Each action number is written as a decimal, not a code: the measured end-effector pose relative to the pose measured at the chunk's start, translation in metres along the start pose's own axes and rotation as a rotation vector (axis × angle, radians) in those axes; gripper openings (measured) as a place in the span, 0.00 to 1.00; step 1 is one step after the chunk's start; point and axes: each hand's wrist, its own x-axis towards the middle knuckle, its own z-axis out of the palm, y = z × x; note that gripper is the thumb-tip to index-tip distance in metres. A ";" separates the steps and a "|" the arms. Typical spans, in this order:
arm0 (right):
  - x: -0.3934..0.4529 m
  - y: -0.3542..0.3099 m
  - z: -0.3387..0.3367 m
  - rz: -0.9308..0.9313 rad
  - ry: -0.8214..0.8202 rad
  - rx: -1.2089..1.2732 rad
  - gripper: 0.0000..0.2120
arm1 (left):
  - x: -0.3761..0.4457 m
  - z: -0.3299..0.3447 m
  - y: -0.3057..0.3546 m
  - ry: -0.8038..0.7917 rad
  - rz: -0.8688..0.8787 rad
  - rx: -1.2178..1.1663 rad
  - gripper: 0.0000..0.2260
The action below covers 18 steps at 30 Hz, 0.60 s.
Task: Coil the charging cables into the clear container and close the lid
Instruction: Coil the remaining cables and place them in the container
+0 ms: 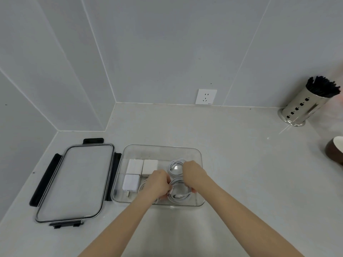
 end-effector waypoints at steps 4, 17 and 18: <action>0.000 -0.001 0.009 -0.017 0.044 -0.039 0.15 | 0.002 0.003 -0.001 0.028 -0.003 0.034 0.02; -0.015 -0.003 0.000 -0.048 0.086 -0.073 0.12 | -0.018 -0.009 -0.014 0.091 0.056 -0.139 0.14; -0.015 -0.004 -0.004 -0.049 0.106 -0.047 0.09 | -0.021 -0.015 -0.016 0.103 0.070 -0.168 0.13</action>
